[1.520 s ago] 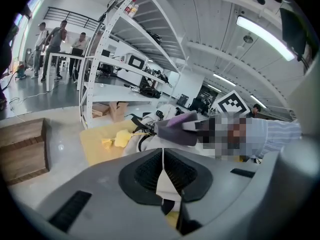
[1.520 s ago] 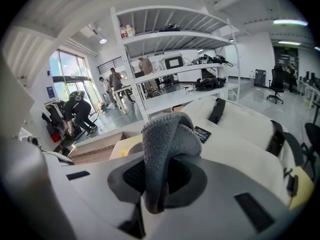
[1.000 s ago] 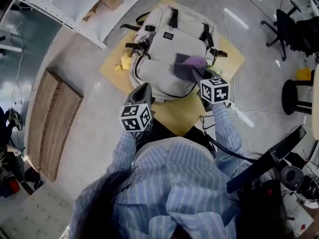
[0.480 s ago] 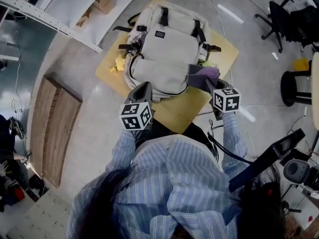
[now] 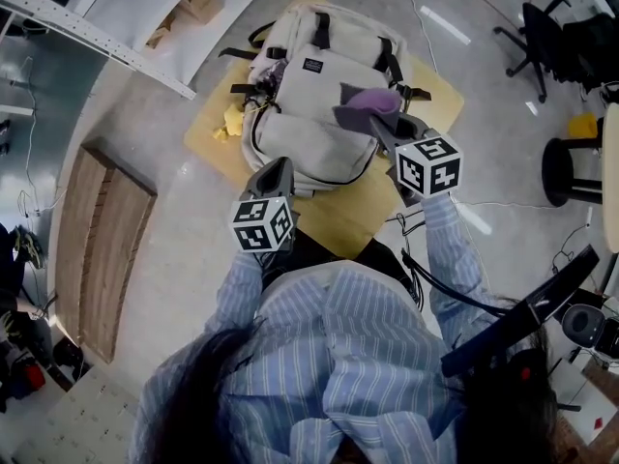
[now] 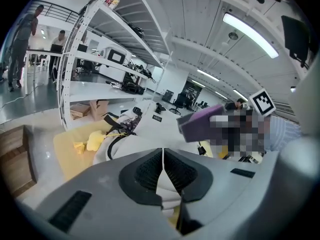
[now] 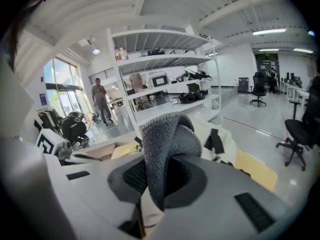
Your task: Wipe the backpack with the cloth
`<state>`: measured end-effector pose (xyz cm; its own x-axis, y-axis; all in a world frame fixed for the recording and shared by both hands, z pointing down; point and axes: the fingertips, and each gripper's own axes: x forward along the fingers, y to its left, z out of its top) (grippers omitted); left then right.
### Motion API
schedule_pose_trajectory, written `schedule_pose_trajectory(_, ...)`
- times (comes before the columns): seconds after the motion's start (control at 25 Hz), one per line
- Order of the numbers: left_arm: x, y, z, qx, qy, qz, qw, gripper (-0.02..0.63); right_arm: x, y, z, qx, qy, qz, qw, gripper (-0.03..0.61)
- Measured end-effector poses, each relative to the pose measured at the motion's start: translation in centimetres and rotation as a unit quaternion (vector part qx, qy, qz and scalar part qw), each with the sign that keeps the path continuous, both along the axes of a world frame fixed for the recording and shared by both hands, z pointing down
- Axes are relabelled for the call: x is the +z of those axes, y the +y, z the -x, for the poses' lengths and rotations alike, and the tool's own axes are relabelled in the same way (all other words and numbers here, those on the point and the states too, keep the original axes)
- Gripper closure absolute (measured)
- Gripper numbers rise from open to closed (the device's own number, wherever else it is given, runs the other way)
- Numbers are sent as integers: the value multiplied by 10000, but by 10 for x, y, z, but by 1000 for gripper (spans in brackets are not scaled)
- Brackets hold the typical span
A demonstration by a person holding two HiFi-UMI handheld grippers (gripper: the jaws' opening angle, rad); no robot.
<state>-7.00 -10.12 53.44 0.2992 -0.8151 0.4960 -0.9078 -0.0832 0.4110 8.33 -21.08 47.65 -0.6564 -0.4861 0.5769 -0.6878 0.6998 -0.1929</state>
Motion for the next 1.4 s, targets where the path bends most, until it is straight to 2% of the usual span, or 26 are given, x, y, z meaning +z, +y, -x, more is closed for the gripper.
schedule_pose_trajectory(0.12,2,1,10,-89,8,21,10000,600,-13,-22,51,-368,-200,-110,9991,537)
schedule_pose_trajectory(0.36,11,13,34,-428,46,130,9990,600,7,-52,137,-900,7,-155,9958,537)
schedule_pose_trajectory(0.56,18,23,50,-631,19,244,9977,600,35,-76,186,-1033,256,-62,9943,537)
schedule_pose_trajectory(0.68,19,27,54,-715,19,271,9971,600,49,-90,198,-1044,508,-68,9932,537)
schedule_pose_trajectory(0.8,19,28,52,-735,35,262,9969,600,58,-98,188,-898,667,-48,9937,537)
schedule_pose_trajectory(1.04,19,24,46,-638,29,242,9977,600,66,-96,142,-507,433,142,9977,537)
schedule_pose_trajectory(1.4,10,15,22,-260,-8,137,9996,600,61,-63,18,180,329,316,9988,537)
